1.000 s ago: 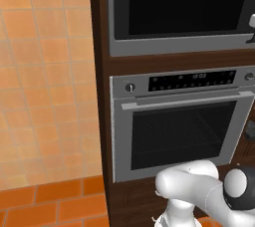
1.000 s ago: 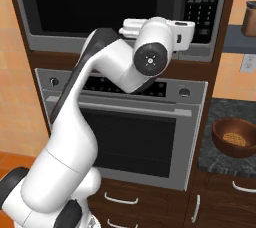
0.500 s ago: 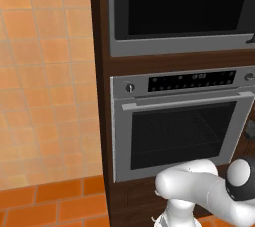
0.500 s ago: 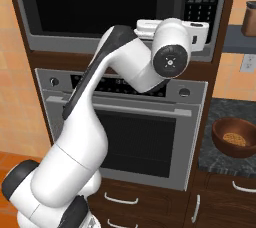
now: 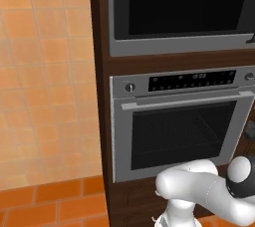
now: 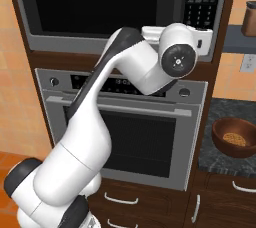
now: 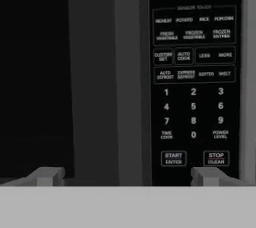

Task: Open the microwave, place the bowl with waffle inside the microwave, then close the microwave door and turn it on.

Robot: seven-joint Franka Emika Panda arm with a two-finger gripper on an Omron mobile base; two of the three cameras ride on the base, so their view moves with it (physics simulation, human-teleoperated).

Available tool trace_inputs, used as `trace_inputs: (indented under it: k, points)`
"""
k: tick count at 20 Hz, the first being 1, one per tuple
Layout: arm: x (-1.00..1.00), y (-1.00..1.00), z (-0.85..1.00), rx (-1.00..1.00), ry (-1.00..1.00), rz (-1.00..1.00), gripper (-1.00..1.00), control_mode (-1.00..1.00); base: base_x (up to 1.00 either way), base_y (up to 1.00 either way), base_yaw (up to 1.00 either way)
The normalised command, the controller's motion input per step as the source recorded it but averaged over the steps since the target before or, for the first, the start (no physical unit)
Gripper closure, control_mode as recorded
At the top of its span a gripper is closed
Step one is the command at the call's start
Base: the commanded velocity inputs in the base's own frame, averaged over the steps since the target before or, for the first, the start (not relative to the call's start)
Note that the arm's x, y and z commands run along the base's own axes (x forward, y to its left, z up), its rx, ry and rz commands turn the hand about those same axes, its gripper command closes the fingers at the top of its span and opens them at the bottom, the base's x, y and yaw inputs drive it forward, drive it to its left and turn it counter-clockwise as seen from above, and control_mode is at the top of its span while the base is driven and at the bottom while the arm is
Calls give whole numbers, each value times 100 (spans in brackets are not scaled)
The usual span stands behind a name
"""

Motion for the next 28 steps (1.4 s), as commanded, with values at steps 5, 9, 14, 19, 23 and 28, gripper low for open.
trace_inputs:
  k: [5,9,14,19,23,28]
  points:
    - [31,0,-11,0,13,0,-100,-100,0,0,0]
    - [43,0,0,0,1,0,-100,-100,0,0,0]
    - [36,-2,0,0,0,0,-100,-100,0,0,0]
    - [7,-1,0,0,0,0,-100,-100,0,0,0]
    - [0,0,0,0,0,0,-100,-100,0,0,0]
    - [0,0,0,0,0,0,100,-100,0,0,0]
